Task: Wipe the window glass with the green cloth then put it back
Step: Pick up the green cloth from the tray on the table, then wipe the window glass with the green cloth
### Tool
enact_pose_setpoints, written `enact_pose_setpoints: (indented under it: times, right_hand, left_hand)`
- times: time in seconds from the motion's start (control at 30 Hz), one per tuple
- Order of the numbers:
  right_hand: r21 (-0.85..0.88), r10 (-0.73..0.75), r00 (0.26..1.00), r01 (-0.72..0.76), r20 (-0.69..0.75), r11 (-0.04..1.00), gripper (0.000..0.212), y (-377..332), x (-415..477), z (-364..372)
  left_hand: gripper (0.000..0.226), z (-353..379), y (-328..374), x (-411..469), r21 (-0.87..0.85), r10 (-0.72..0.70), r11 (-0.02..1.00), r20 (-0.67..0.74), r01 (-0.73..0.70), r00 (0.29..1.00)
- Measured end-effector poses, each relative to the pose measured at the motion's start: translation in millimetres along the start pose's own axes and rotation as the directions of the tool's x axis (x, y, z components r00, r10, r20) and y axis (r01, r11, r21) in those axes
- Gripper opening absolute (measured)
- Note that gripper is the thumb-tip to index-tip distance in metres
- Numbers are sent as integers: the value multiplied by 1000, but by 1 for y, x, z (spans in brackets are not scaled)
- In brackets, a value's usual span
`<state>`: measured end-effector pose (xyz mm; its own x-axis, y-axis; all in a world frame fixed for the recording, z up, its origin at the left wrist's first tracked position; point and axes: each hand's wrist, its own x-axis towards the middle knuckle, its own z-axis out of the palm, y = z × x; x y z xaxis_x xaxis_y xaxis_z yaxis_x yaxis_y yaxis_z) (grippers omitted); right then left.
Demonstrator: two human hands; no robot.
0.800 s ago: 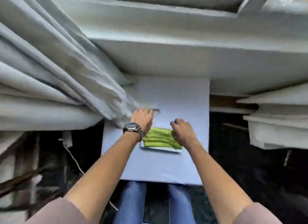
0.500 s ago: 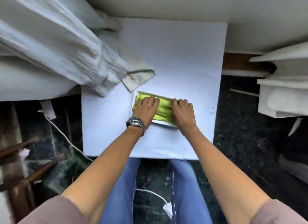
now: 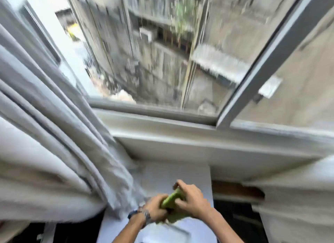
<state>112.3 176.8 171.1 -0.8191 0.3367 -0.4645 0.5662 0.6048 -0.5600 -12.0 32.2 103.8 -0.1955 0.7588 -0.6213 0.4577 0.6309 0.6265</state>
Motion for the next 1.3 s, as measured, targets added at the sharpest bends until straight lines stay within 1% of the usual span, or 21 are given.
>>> enact_pose_setpoints:
  times: [0.07, 0.13, 0.2, 0.27, 0.33, 0.37, 0.4, 0.43, 0.47, 0.53, 0.6, 0.67, 0.73, 0.8, 0.87, 0.93, 1.03, 1.1, 1.17, 1.23, 1.3]
  right_hand:
    - [97, -16, 983, 34, -185, 995, 45, -40, -9, -80]
    - [128, -81, 897, 151, -434, 980, 52, -93, -20, -173]
    - [53, -178, 737, 279, -652, 959, 62, -157, -33, -269]
    - [-123, -321, 507, 385, -800, 915, 64, -231, -59, -364]
    - [-337, -459, 272, 394, -846, 855, 58, -298, -88, -443]
    - [-452, -531, 174, 350, -829, 820, 53, -326, -97, -476]
    - [-547, -590, 92, 283, -802, 788, 46, -352, -104, -507]
    - [-612, -633, 41, 215, -773, 761, 38, -375, -111, -535]
    - [-659, -667, 17, 131, -745, 740, 31, -393, -115, -559]
    - [-692, -694, 19, 49, -720, 720, 26, -416, -119, -592]
    - [-713, -731, -32, -195, -681, 673, 37, -422, -111, -607]
    - [-651, -741, -88, -416, -666, 635, 44, -418, -98, -600]
    - [-581, -680, -137, -415, -721, 700, 48, -413, -74, -579]
    - [-498, -545, -147, -265, -826, 826, 58, -411, -52, -554]
    - [-432, -449, -118, -141, -886, 891, 72, -419, -41, -538]
    - [-415, -425, -135, -91, -895, 905, 81, -429, -40, -546]
    - [-532, -566, -186, -205, -803, 822, 80, -430, -56, -601]
    - [-631, -702, -150, -339, -696, 698, 79, -431, -73, -644]
    - [-666, -773, -131, -434, -620, 607, 81, -437, -89, -677]
    - [-664, -787, -180, -446, -590, 600, 80, -453, -95, -692]
    - [-660, -764, -233, -393, -602, 640, 78, -467, -93, -696]
  left_hand:
    - [38, -68, 36, -11, -29, 143, 989, -117, -147, 983]
    - [37, -155, 97, -39, 20, 289, 956, -253, -294, 923]
    - [42, -242, 165, -75, 53, 411, 903, -397, -426, 821]
    - [51, -327, 244, -124, 151, 522, 828, -562, -540, 642]
    - [57, -396, 309, -169, 238, 591, 753, -653, -614, 473]
    - [57, -424, 337, -188, 274, 612, 727, -674, -630, 413]
    - [55, -450, 365, -210, 352, 636, 715, -687, -603, 352]
    - [52, -471, 390, -232, 480, 670, 712, -682, -512, 293]
    - [52, -489, 410, -252, 612, 720, 685, -652, -395, 239]
    - [55, -517, 434, -279, 785, 794, 605, -585, -130, 164]
    - [56, -540, 443, -294, 821, 816, 568, -570, 49, 99]
    - [58, -564, 440, -300, 792, 810, 575, -587, 207, -2]
    - [60, -590, 432, -300, 753, 806, 589, -576, 293, -138]
    - [63, -615, 425, -299, 726, 778, 627, -569, 283, -266]
    - [70, -637, 422, -297, 701, 750, 658, -577, 275, -322]
    - [73, -656, 420, -292, 704, 739, 665, -575, 247, -351]
    - [74, -672, 417, -279, 754, 760, 626, -530, 201, -376]
    - [72, -681, 414, -270, 779, 760, 600, -485, 182, -432]
    - [71, -685, 409, -263, 794, 762, 580, -450, 181, -465]
    - [70, -685, 410, -265, 795, 761, 576, -435, 192, -482]
    - [69, -683, 410, -265, 791, 756, 579, -431, 196, -493]
